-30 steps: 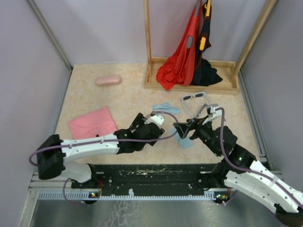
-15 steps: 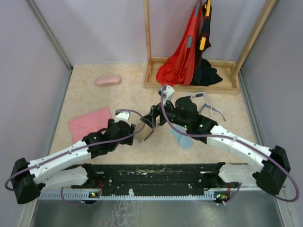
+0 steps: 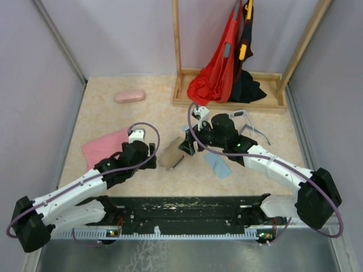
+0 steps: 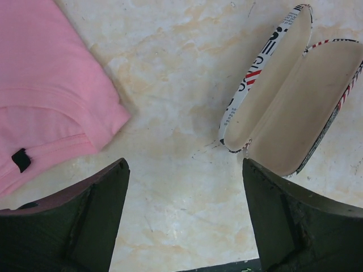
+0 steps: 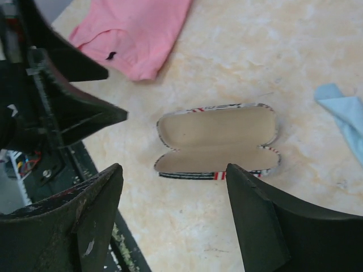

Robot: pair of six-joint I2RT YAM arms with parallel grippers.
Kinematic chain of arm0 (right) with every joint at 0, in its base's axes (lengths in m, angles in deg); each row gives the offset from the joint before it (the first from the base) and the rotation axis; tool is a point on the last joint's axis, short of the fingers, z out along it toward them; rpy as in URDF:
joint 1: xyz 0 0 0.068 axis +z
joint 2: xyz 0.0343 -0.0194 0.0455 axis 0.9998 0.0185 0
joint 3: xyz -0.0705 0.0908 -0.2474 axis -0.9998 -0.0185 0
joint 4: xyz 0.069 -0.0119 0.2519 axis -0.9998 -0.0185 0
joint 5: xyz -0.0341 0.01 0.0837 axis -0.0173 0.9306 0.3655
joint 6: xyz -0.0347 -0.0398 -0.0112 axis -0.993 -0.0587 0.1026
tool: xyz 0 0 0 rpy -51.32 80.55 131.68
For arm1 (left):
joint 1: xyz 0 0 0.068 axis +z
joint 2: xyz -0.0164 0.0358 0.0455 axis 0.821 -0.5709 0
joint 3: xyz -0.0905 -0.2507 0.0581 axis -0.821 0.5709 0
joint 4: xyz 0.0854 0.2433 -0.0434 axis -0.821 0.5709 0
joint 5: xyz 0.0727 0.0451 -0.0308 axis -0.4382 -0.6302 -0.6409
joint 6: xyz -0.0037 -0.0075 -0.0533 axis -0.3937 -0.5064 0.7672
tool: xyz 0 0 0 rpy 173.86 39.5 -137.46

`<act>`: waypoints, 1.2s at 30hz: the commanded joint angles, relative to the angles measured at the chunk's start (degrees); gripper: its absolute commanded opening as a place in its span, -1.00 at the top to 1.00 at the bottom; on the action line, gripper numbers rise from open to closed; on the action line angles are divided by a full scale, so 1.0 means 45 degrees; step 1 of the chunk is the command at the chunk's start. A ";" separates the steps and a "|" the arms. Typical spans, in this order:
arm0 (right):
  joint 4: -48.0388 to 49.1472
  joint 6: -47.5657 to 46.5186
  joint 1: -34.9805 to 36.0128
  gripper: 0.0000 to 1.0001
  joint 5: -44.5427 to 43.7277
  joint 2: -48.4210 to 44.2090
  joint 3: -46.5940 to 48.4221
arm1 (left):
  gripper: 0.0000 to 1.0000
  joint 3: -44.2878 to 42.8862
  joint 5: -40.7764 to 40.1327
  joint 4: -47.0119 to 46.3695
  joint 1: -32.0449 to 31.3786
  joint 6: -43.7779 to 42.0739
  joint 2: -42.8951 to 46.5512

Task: Organize the sunglasses
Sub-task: Adjust the sunglasses case at the center of the board.

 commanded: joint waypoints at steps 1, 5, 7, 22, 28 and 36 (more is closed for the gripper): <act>0.0887 0.0568 0.0267 -0.49 0.1225 -0.0840 0.0140 | -0.73 -0.0586 -0.0522 -0.0529 0.0005 0.0849 -0.0895; -0.0312 -0.0025 0.0181 -0.53 -0.1672 -0.1217 0.0152 | -0.75 -0.0732 -0.1151 -0.0177 0.0035 0.1670 -0.0833; -0.1316 -0.0919 0.0028 -0.52 -0.2852 -0.0589 0.0490 | -0.75 -0.0610 -0.1277 -0.0157 0.0025 0.1961 -0.0379; -0.1029 -0.4182 -0.0758 -0.31 -0.1280 0.4597 0.3020 | -0.75 -0.0534 -0.1490 0.0866 0.0025 0.1948 0.1936; -0.1282 -0.4875 -0.1052 -0.18 0.0095 0.6189 0.3847 | -0.74 -0.0597 -0.1417 0.0839 0.0025 0.1739 0.2096; -0.1059 -0.5135 -0.1193 -0.07 0.0632 0.7378 0.4474 | -0.74 -0.0547 -0.1414 0.0766 0.0027 0.1484 0.2395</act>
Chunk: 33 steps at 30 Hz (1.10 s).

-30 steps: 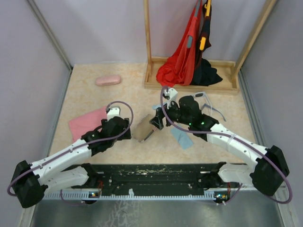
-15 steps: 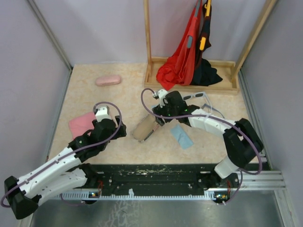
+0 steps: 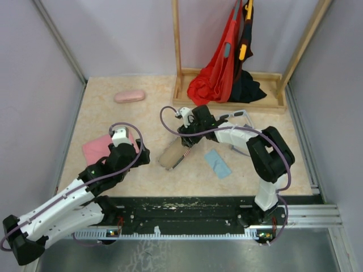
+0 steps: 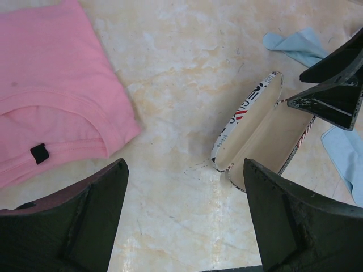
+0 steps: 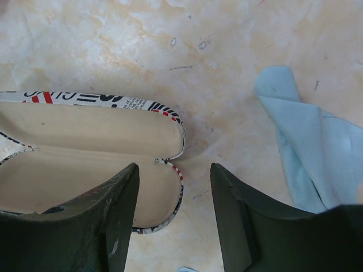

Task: Organize the sunglasses
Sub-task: Adjust the sunglasses case at the center of the board.

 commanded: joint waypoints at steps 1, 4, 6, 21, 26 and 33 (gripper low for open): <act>0.0540 -0.0384 -0.0121 -0.05 0.0743 0.0549 0.1071 | -0.74 -0.0328 -0.0113 0.0117 0.0025 -0.0276 0.0208; 0.0525 -0.0408 -0.0146 0.00 0.0886 0.0934 0.1293 | -0.74 -0.0294 -0.0102 0.0180 0.0022 -0.0282 0.0255; 0.0533 -0.0418 -0.0208 0.03 0.0991 0.1147 0.1411 | -0.74 -0.0256 -0.0076 0.0222 0.0020 -0.0261 0.0330; 0.0454 -0.0481 -0.0355 0.43 0.1535 0.2046 0.2075 | -0.74 -0.0176 -0.0113 0.0296 0.0022 -0.0308 0.0505; 0.0606 -0.0374 -0.0356 0.66 0.1533 0.2155 0.2057 | -0.74 -0.0244 -0.0183 0.0437 0.0022 -0.0262 0.0518; 0.1757 0.0393 -0.0356 0.88 0.1441 0.1799 0.1509 | -0.74 -0.0399 -0.0257 0.0604 0.0021 -0.0216 0.0710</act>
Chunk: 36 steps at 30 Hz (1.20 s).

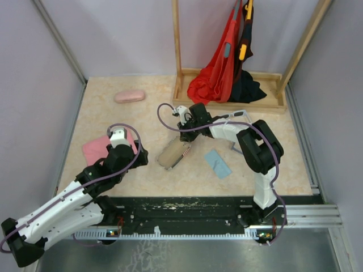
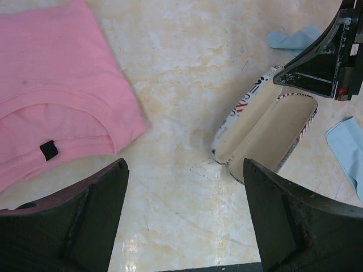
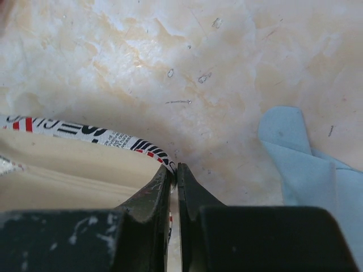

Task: Organize the sunglasses
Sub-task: Adjust the sunglasses case at the center of the board.

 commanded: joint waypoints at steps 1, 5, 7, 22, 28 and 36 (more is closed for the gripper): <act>0.1729 0.0715 -0.0102 0.91 -0.0123 -0.0405 -0.0137 | -0.74 -0.0437 -0.0217 0.0270 0.0030 -0.0017 0.0262; 0.2672 0.1785 -0.0089 1.00 -0.0765 -0.0637 -0.0564 | -0.74 -0.0544 -0.0324 0.0600 0.0022 0.0192 0.0334; 0.3166 0.2372 -0.0057 1.00 -0.1167 -0.0695 -0.0706 | -0.75 -0.0595 -0.0415 0.0750 0.0032 0.0311 0.0387; 0.4091 0.4069 0.0287 1.00 -0.5056 0.0237 0.0428 | -0.79 -0.1099 -0.0804 0.1253 0.0026 0.0272 0.0419; 0.4134 0.3910 0.0287 0.56 -0.4454 0.0185 0.0412 | -0.80 -0.1090 -0.0683 0.1155 0.0020 0.0196 0.0276; 0.3882 0.3680 0.0174 0.09 -0.5064 -0.1313 -0.0096 | -0.85 -0.0973 -0.0573 0.1110 0.0024 0.0233 0.0295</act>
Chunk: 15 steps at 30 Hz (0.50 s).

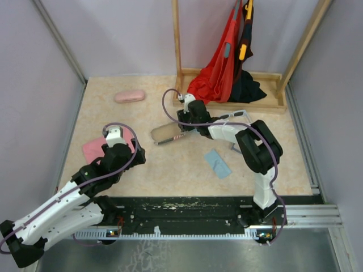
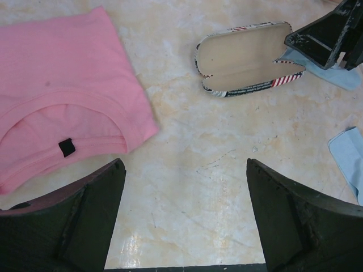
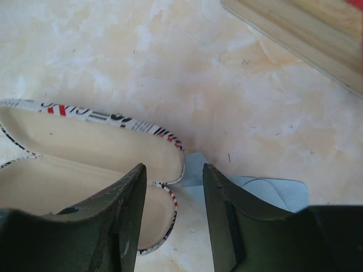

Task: Organize the sunglasses
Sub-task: Adjust the sunglasses case at the center of the board, then adjust the glasses cleaning cloth at the center of the board.

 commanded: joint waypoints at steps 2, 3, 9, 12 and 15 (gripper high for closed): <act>0.0369 -0.0128 -0.0078 0.05 -0.0728 -0.2186 -0.0377 | -0.88 -0.0251 0.0037 0.0048 0.0021 0.0018 0.0159; 0.0364 -0.0049 -0.0095 0.03 -0.0969 -0.2592 -0.0662 | -0.90 -0.0225 0.0097 0.0033 0.0020 0.0027 0.0180; -0.0900 0.1846 -0.0146 0.01 -0.3095 -0.5774 -0.2760 | -0.99 0.0098 0.0923 -0.0527 0.0036 -0.0103 0.0143; -0.2805 0.3774 -0.0172 0.00 -0.4648 -0.7249 -0.4038 | -0.99 0.0132 0.1459 -0.0786 0.0021 -0.0151 -0.0071; -0.4076 0.4585 -0.0234 -0.04 -0.4742 -0.8640 -0.5210 | -0.99 0.0080 0.2032 -0.0966 0.0025 -0.0185 -0.0453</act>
